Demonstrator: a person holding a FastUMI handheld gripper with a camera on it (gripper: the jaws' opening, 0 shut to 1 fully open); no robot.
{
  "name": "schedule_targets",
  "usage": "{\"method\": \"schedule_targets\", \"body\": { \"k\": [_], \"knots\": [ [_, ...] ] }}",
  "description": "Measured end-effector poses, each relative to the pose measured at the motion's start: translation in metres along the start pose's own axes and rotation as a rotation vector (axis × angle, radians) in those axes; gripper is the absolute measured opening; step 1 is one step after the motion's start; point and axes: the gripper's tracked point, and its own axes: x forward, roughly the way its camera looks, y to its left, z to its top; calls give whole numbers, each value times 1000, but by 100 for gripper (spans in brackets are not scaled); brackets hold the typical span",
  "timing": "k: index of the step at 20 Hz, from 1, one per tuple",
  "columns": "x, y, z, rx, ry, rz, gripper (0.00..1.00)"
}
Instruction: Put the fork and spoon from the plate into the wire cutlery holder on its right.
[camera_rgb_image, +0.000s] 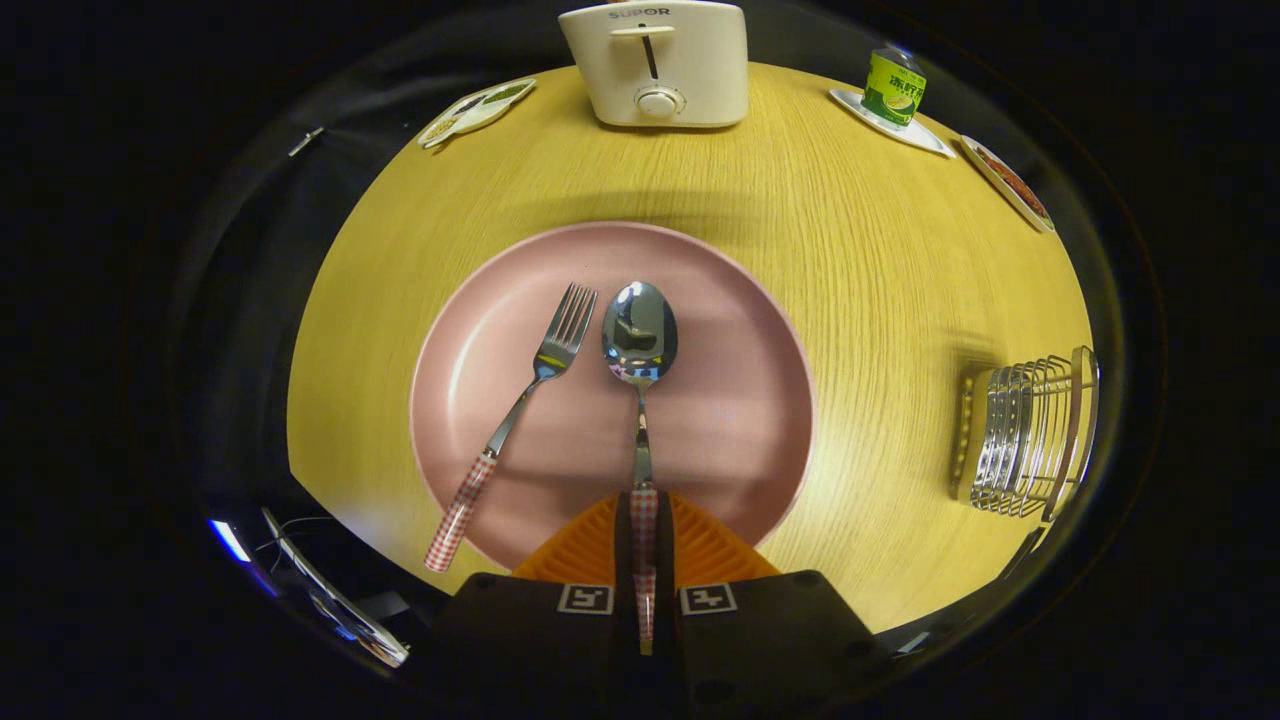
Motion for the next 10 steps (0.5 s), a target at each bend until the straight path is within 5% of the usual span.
{"method": "schedule_targets", "body": {
  "k": [10],
  "knots": [
    [-92, -37, -5, -101, -58, 156, 9]
  ]
}}
